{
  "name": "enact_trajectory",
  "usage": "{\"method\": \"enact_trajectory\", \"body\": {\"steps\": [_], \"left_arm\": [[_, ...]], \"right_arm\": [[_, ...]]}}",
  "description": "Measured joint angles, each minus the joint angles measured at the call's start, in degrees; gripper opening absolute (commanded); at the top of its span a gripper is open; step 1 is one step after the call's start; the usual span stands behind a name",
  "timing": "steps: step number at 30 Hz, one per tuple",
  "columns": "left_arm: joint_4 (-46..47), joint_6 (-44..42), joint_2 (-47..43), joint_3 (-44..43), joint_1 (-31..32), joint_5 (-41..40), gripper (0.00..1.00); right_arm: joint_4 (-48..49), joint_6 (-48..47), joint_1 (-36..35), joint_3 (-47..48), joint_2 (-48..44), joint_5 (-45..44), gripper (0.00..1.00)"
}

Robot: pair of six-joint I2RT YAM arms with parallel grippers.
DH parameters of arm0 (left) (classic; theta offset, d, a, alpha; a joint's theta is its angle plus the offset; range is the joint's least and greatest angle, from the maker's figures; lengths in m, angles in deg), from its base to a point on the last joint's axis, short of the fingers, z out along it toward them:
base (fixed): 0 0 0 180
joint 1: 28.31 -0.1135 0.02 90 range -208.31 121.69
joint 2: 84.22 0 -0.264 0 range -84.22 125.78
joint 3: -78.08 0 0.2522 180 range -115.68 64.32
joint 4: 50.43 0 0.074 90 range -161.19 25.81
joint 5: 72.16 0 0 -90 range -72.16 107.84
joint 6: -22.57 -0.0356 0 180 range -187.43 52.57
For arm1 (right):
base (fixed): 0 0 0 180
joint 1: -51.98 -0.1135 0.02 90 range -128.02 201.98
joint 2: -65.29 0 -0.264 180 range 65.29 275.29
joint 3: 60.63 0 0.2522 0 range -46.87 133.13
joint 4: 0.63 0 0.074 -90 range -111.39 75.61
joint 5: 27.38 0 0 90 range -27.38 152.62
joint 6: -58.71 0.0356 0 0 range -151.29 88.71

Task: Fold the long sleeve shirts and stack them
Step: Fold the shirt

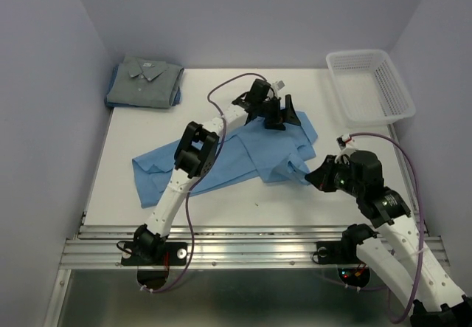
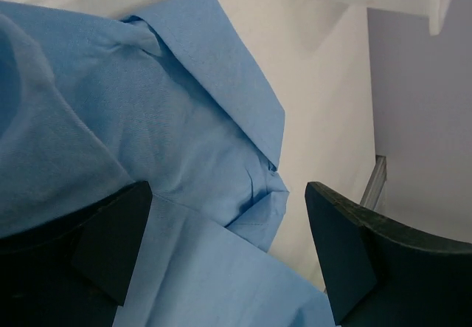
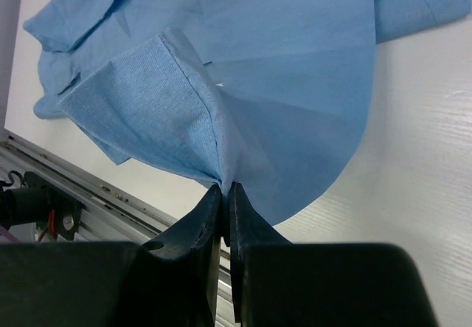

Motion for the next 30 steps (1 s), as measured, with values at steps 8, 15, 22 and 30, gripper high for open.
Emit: {"method": "enact_trajectory", "body": {"steps": [8,15,22,30], "left_arm": [[9.99,5.11,3.8,-1.51,-1.07,6.12,0.99],[11.85,7.45,6.08,-6.05,1.7,6.97,0.99],[13.05,9.86,6.54,-7.96,2.84,8.68,0.99],[1.75,2.89,-16.61,0.98,-1.53,3.32,0.99]], "right_arm": [[-2.6,-1.81,0.0,4.66,-0.94,-0.7,0.01],[-3.13,-3.1,0.0,8.59,-3.45,-8.04,0.01],[-0.96,-8.17,0.0,10.75,-0.39,-9.03,0.01],[13.14,-22.84,0.0,17.05,9.99,-2.08,0.01]]}}
